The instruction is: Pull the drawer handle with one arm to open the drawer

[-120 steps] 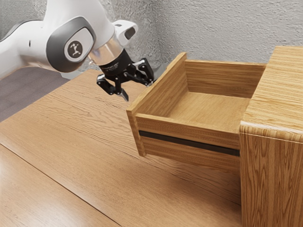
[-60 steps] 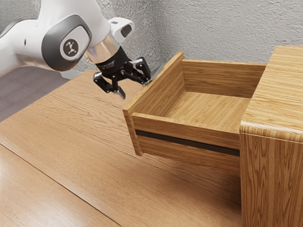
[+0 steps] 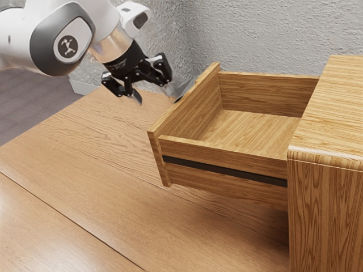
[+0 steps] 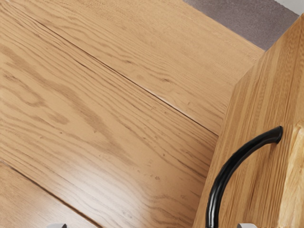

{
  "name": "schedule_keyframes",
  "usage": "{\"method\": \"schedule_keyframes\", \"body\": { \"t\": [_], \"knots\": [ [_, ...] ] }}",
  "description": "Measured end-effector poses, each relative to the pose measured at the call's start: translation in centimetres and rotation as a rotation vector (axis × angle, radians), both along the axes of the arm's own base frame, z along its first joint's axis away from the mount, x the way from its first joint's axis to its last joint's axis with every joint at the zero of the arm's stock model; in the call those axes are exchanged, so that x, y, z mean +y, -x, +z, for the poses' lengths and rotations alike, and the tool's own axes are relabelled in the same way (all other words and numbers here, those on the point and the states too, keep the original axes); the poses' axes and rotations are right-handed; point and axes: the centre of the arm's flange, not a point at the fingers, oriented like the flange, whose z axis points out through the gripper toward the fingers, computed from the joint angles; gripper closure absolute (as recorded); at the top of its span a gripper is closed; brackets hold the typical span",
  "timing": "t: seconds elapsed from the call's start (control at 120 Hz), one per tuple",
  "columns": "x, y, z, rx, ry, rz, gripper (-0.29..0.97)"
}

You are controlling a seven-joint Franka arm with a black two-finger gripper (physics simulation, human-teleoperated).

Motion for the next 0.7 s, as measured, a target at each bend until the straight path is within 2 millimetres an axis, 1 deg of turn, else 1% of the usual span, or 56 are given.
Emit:
{"method": "schedule_keyframes", "body": {
  "t": [0.067,0.108,0.208,0.225,0.258,0.292,0.342,0.458,0.517,0.6,0.7],
  "knots": [
    [-0.4,0.8,1.5,-0.025,-0.016,-0.004,0.21],
    [-0.7,1.3,3.0,-0.039,-0.013,0.002,0.18],
    [-2.2,3.2,6.0,-0.027,0.053,0.086,0.11],
    [-2.5,3.7,6.9,-0.025,0.069,0.107,0.10],
    [-2.9,5.6,8.7,-0.019,0.097,0.153,0.09],
    [-2.9,7.4,9.3,0.009,0.117,0.204,0.07],
    [-2.6,8.9,9.0,0.065,0.140,0.281,0.06],
    [-2.5,10.9,6.2,0.196,0.165,0.432,0.03],
    [-2.7,11.1,4.8,0.243,0.173,0.493,0.03],
    [-3.1,11.3,3.6,0.283,0.186,0.565,0.02],
    [-3.4,11.6,3.2,0.300,0.200,0.641,0.01]
  ]
}}
